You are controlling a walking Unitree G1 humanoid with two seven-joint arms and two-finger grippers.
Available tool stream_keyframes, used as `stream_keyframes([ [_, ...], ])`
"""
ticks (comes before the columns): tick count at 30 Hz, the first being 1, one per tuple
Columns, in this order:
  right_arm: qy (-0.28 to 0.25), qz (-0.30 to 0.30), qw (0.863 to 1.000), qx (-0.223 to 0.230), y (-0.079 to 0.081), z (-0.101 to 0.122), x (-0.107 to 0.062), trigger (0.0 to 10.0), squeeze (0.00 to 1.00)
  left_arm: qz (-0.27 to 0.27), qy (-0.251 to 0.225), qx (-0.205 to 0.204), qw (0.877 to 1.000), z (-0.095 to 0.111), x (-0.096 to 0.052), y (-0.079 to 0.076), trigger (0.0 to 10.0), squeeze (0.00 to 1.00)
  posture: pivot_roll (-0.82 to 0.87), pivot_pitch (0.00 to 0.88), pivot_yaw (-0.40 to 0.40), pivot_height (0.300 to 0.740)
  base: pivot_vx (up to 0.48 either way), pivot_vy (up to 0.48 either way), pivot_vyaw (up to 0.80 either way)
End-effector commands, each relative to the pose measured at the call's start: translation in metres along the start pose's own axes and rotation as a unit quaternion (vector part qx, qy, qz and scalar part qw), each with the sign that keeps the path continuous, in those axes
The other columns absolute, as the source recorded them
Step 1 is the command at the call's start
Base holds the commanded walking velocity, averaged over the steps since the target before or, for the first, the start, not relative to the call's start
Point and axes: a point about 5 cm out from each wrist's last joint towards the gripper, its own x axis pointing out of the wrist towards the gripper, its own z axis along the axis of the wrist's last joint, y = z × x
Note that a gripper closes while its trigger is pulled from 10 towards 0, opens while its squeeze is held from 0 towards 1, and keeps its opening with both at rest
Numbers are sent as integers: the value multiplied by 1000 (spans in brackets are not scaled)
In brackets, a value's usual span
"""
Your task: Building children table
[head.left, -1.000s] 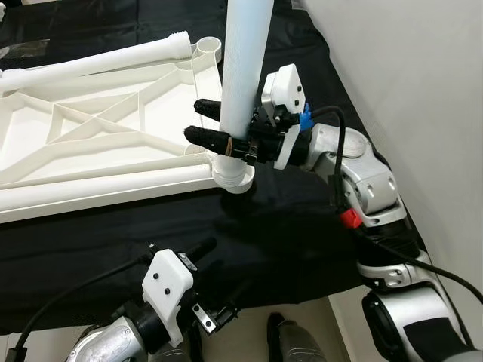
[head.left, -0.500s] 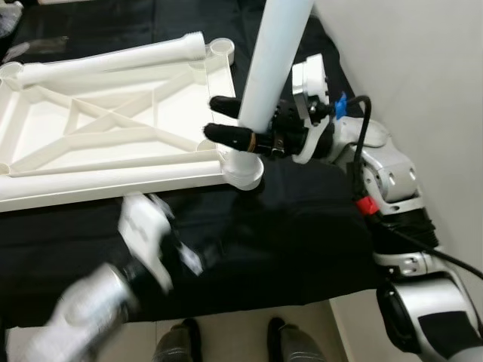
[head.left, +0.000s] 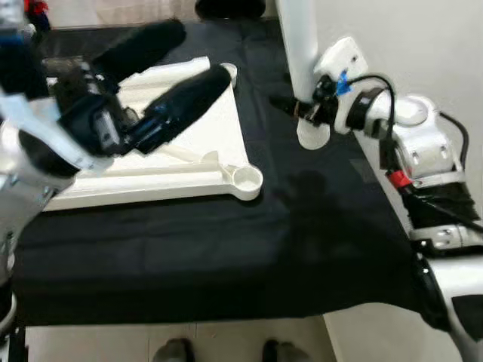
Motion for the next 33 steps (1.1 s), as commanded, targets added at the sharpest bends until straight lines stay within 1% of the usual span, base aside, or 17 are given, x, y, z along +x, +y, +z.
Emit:
stream_keyframes([
  [1,-19,21,999,-21,14,9,7,10000,0,-1,13,-2,1000,-9,6,6,10000,0,36,66,-9,740,0,0,0],
  [3,-42,35,998,-19,24,17,12,10000,0,8,4,-7,1000,-14,17,14,10000,0,36,58,-8,740,0,0,0],
  [6,-58,38,997,-20,29,22,16,10000,0,14,-14,-19,1000,-15,29,21,10000,0,28,43,-3,740,0,0,0],
  [8,-60,38,997,-21,29,23,16,10000,0,14,-21,-23,999,-14,32,22,10000,0,28,43,-3,740,0,0,0],
  [9,-63,39,997,-23,31,25,16,10000,0,12,-30,-30,999,-14,37,24,10000,0,26,39,-2,740,0,0,0],
  [10,-63,39,997,-23,31,25,16,10000,0,12,-30,-30,999,-14,37,24,10000,0,26,39,-2,740,0,0,0],
  [12,-69,40,996,-27,33,28,15,10000,0,8,-38,-33,999,-15,44,26,10000,0,20,33,3,740,0,0,0],
  [13,-69,40,996,-27,33,28,15,10000,0,8,-38,-33,999,-15,44,26,10000,0,20,33,3,740,0,0,0],
  [16,-84,56,994,-30,42,35,14,10000,0,3,-46,-36,998,-22,58,27,10000,0,14,30,6,740,0,0,0],
  [17,-87,60,994,-29,45,36,14,10000,0,3,-45,-36,998,-25,61,27,2039,0,14,30,8,740,0,0,0],
  [19,-89,62,994,-28,46,36,14,10000,0,3,-44,-35,998,-26,63,28,2039,0,14,30,8,740,0,0,0],
  [20,-90,65,993,-26,49,36,14,10000,0,-2,-41,-31,999,-28,66,27,0,0,14,30,10,740,0,0,0],
  [26,-90,72,993,-23,56,36,16,10000,0,-14,-26,-12,999,-31,70,26,0,0,12,29,16,740,0,0,0],
  [28,-90,72,993,-23,56,36,16,10000,0,-14,-26,-12,999,-31,70,26,0,0,12,29,16,740,0,0,0],
  [31,-84,67,994,-21,54,34,14,10000,0,-22,-19,2,1000,-31,72,27,0,0,13,33,16,740,0,0,0],
  [33,-83,64,994,-17,53,33,14,10000,0,-29,-17,3,999,-31,73,27,0,0,13,36,17,740,0,0,0],
])
